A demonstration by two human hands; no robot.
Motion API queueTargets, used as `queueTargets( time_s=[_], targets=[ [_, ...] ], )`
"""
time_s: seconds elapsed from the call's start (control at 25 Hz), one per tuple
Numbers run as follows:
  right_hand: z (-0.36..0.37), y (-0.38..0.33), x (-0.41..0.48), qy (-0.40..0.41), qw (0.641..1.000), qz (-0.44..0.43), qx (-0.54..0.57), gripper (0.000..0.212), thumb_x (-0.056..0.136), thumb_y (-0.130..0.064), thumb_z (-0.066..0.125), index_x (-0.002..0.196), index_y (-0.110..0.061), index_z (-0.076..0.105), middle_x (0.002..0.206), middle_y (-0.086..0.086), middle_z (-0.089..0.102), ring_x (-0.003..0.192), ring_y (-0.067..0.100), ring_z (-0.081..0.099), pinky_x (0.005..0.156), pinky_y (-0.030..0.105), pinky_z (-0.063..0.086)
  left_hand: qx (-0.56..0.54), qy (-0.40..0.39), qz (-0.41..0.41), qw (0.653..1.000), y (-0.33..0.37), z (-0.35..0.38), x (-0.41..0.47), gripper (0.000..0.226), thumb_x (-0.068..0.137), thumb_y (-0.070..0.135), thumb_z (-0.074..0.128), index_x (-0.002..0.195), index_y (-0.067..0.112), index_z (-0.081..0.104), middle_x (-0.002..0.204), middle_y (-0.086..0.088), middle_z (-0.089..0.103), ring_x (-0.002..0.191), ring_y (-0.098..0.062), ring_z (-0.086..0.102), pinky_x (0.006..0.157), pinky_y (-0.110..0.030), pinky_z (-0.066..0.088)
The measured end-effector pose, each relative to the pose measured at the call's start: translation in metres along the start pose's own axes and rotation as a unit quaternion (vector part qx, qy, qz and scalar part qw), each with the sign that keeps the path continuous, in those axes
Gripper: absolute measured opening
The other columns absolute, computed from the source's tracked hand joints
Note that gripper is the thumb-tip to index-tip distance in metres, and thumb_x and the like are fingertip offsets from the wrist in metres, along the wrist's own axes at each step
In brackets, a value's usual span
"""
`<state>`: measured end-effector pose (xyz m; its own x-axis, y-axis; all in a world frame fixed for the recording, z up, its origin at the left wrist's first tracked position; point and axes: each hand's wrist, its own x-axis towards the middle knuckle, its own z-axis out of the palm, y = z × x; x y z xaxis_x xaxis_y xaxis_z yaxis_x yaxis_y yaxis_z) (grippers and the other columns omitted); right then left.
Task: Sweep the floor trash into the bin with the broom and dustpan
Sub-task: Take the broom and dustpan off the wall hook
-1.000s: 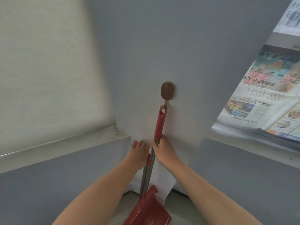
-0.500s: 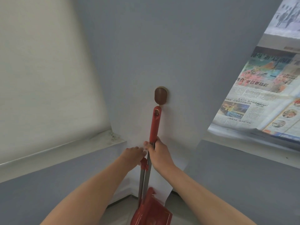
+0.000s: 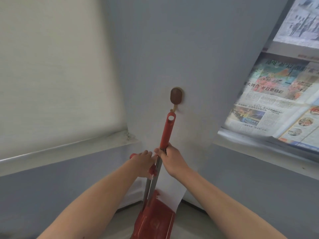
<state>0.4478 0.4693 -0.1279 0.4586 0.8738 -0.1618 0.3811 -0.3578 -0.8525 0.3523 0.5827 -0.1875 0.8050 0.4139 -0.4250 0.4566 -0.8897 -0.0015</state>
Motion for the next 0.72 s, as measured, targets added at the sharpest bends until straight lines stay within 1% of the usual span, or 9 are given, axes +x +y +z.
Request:
queueTargets(
  time_s=[0.08,0.2,0.28,0.36,0.44,0.52,0.6,0.64,0.72],
  targets=[
    [-0.003,0.008,-0.014,-0.013,1.0,0.0,-0.002,0.01,0.098,-0.033,0.052,0.106,-0.027,0.052,0.091,-0.015,0.064,0.083,0.0,0.06,0.075,0.016,0.041,-0.011,-0.002,-0.01,1.0,0.02,0.014,-0.007,0.068,0.081,0.061,0.058,0.133,0.016,0.05,0.132,-0.008,0.046,0.12,-0.027,0.043,0.101,-0.041,0.042],
    [-0.017,0.012,-0.035,-0.031,0.999,-0.013,0.001,0.014,0.096,-0.032,0.055,0.104,-0.02,0.056,0.098,-0.004,0.068,0.094,0.01,0.062,0.08,0.022,0.042,-0.052,0.001,-0.03,0.998,0.046,0.02,-0.017,0.05,0.085,0.058,0.055,0.117,0.021,0.063,0.122,-0.007,0.052,0.117,-0.027,0.043,0.101,-0.042,0.039],
    [-0.035,0.01,-0.047,-0.071,0.997,-0.026,-0.024,0.014,0.095,-0.028,0.057,0.102,-0.017,0.061,0.102,-0.002,0.069,0.099,0.013,0.062,0.087,0.026,0.044,-0.064,0.011,-0.044,0.997,0.062,0.02,-0.031,0.044,0.088,0.054,0.055,0.115,0.02,0.064,0.119,-0.009,0.052,0.117,-0.029,0.043,0.102,-0.042,0.036],
    [-0.051,0.011,-0.065,-0.137,0.988,-0.029,-0.062,0.015,0.096,-0.018,0.053,0.106,-0.016,0.064,0.109,0.0,0.069,0.107,0.015,0.061,0.095,0.03,0.046,-0.073,0.028,-0.065,0.995,0.083,0.023,-0.05,0.042,0.09,0.051,0.054,0.117,0.02,0.063,0.12,-0.01,0.051,0.118,-0.03,0.042,0.103,-0.042,0.034],
    [-0.06,0.015,-0.089,-0.172,0.984,-0.02,-0.038,0.025,0.099,-0.006,0.044,0.113,-0.012,0.063,0.118,0.004,0.067,0.113,0.017,0.061,0.099,0.03,0.048,-0.081,0.05,-0.081,0.992,0.103,0.031,-0.071,0.042,0.091,0.051,0.053,0.12,0.021,0.061,0.121,-0.01,0.051,0.118,-0.03,0.042,0.102,-0.042,0.034],
    [-0.064,0.026,-0.116,-0.148,0.988,0.02,0.03,0.029,0.101,-0.002,0.036,0.107,-0.01,0.063,0.118,0.013,0.066,0.105,0.022,0.063,0.096,0.035,0.052,-0.085,0.06,-0.091,0.99,0.124,0.037,-0.091,0.042,0.091,0.051,0.053,0.121,0.022,0.061,0.119,-0.011,0.051,0.117,-0.03,0.043,0.101,-0.04,0.034],
    [-0.064,0.04,-0.149,-0.128,0.99,0.042,0.031,0.028,0.099,0.0,0.033,0.099,-0.01,0.059,0.107,0.016,0.063,0.095,0.024,0.061,0.087,0.039,0.055,-0.092,0.076,-0.1,0.988,0.15,0.043,-0.111,0.039,0.091,0.05,0.055,0.118,0.022,0.062,0.115,-0.011,0.052,0.114,-0.03,0.044,0.099,-0.04,0.036],
    [-0.06,0.051,-0.165,-0.144,0.989,0.034,-0.022,0.022,0.096,-0.002,0.039,0.097,-0.013,0.059,0.1,0.011,0.061,0.092,0.023,0.058,0.082,0.037,0.055,-0.092,0.088,-0.103,0.987,0.163,0.045,-0.12,0.036,0.091,0.047,0.055,0.115,0.022,0.063,0.113,-0.011,0.052,0.112,-0.03,0.046,0.096,-0.039,0.037],
    [-0.047,0.071,-0.197,-0.169,0.976,-0.024,-0.139,0.009,0.084,-0.016,0.062,0.091,-0.021,0.06,0.085,-0.002,0.058,0.085,0.019,0.056,0.072,0.03,0.05,-0.084,0.104,-0.103,0.986,0.189,0.051,-0.137,0.029,0.091,0.038,0.053,0.111,0.019,0.063,0.107,-0.012,0.056,0.107,-0.031,0.051,0.09,-0.038,0.041]
  ],
)
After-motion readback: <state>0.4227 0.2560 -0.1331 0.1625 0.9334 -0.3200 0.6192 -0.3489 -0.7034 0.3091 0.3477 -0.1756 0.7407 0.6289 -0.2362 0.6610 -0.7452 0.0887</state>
